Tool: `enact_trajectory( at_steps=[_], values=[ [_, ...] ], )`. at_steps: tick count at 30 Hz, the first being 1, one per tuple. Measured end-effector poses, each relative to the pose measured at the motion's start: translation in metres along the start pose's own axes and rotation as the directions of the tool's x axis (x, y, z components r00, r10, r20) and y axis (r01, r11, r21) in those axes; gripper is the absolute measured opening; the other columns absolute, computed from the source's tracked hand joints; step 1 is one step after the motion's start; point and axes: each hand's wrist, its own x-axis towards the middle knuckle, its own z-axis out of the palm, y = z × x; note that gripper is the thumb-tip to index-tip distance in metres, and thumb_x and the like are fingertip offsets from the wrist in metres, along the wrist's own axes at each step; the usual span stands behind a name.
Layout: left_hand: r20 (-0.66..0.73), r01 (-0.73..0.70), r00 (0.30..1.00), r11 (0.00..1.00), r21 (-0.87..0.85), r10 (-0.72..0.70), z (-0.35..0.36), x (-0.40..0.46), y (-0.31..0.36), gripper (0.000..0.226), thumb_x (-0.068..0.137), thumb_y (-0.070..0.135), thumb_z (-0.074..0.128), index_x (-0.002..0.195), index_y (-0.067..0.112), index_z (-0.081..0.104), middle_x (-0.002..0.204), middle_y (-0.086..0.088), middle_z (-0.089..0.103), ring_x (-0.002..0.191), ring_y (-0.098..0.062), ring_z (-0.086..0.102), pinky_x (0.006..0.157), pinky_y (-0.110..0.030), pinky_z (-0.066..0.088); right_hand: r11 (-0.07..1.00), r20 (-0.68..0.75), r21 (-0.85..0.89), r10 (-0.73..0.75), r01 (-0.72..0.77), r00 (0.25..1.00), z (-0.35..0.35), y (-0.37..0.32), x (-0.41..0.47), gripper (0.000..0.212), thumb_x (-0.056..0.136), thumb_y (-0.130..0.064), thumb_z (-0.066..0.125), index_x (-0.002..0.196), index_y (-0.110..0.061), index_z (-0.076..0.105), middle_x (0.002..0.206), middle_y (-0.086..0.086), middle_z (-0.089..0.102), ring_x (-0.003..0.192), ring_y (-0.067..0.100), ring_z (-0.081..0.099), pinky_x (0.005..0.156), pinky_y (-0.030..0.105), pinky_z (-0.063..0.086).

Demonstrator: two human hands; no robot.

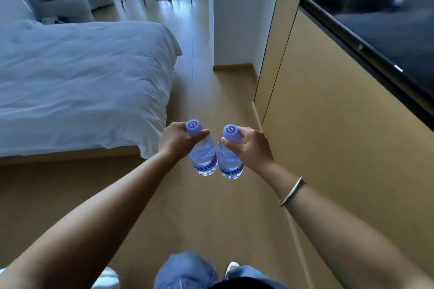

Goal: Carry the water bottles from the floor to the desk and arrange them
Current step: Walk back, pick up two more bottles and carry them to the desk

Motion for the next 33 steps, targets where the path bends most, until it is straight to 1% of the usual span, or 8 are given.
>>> enact_trajectory(
  at_steps=[2,5,9,14,18,22,27,33],
  values=[
    [-0.025,-0.007,1.000,1.000,0.016,0.008,0.004,0.013,0.001,0.051,0.062,0.061,0.062,0.078,0.013,0.074,0.074,-0.009,0.072,0.077,-0.026,0.068,0.071,-0.039,0.052,1.000,-0.002,-0.007,-0.001,0.001,1.000,0.001,0.006,0.018,0.019,0.078,-0.040,0.067,0.070,-0.026,0.057,0.060,-0.009,0.050,0.065,0.018,0.049,0.061,0.027,0.036],
    [-0.055,-0.022,0.998,0.999,0.047,0.025,0.009,0.040,0.002,0.045,0.073,0.056,0.067,0.079,0.012,0.073,0.075,-0.010,0.072,0.077,-0.027,0.066,0.072,-0.040,0.051,0.999,0.015,-0.037,0.004,-0.004,1.000,0.006,0.015,0.050,0.031,0.080,-0.038,0.067,0.060,-0.024,0.048,0.054,-0.007,0.045,0.060,0.018,0.045,0.058,0.029,0.034],
    [-0.066,-0.009,0.998,1.000,-0.023,0.007,0.012,0.092,0.000,0.040,0.073,0.050,0.071,0.076,0.010,0.072,0.074,-0.011,0.072,0.073,-0.025,0.065,0.071,-0.040,0.051,0.997,0.063,-0.072,-0.001,0.005,0.998,0.017,0.021,0.098,0.029,0.080,-0.041,0.066,0.071,-0.014,0.060,0.061,-0.002,0.054,0.065,0.024,0.054,0.061,0.032,0.041],
    [-0.029,0.009,1.000,1.000,-0.004,-0.009,0.005,0.178,-0.004,0.035,0.071,0.048,0.074,0.061,0.015,0.067,0.058,-0.004,0.064,0.055,-0.013,0.049,0.059,-0.034,0.043,0.997,0.062,-0.075,-0.006,0.010,0.998,0.035,0.021,0.183,0.029,0.079,-0.042,0.067,0.071,-0.014,0.062,0.062,-0.001,0.056,0.066,0.024,0.055,0.062,0.033,0.043],
    [0.006,0.005,1.000,1.000,-0.018,-0.005,-0.008,0.257,0.000,0.034,0.069,0.048,0.076,0.066,0.015,0.071,0.061,-0.003,0.067,0.057,-0.012,0.053,0.060,-0.033,0.044,0.999,0.023,-0.049,-0.002,0.003,1.000,0.044,0.011,0.260,0.032,0.076,-0.046,0.066,0.070,-0.014,0.062,0.064,0.003,0.060,0.066,0.025,0.057,0.063,0.036,0.045],
    [0.038,-0.019,0.999,0.999,-0.044,0.020,-0.021,0.324,0.006,0.031,0.070,0.045,0.076,0.066,0.014,0.070,0.064,-0.005,0.068,0.057,-0.012,0.054,0.059,-0.028,0.042,1.000,-0.026,-0.028,-0.002,0.002,1.000,0.054,0.000,0.327,0.029,0.078,-0.041,0.069,0.064,-0.019,0.056,0.059,-0.001,0.053,0.060,0.020,0.049,0.060,0.035,0.043],
    [0.053,-0.030,0.998,0.999,-0.041,0.032,-0.034,0.386,0.008,0.023,0.072,0.042,0.076,0.068,0.020,0.071,0.061,0.004,0.065,0.055,-0.005,0.055,0.057,-0.025,0.044,0.999,-0.058,-0.053,-0.006,0.003,0.998,0.067,-0.004,0.390,0.032,0.079,-0.040,0.069,0.071,-0.010,0.063,0.061,0.004,0.058,0.063,0.026,0.054,0.061,0.035,0.045],
    [0.054,0.053,0.997,0.998,0.017,-0.054,-0.030,0.466,-0.004,0.034,0.068,0.051,0.076,0.065,0.017,0.071,0.056,0.001,0.062,0.057,-0.013,0.054,0.060,-0.027,0.041,0.997,-0.025,-0.047,0.065,-0.067,0.998,0.079,0.009,0.463,0.033,0.078,-0.043,0.067,0.072,-0.011,0.064,0.064,0.004,0.062,0.064,0.023,0.056,0.062,0.033,0.046]
  ],
)
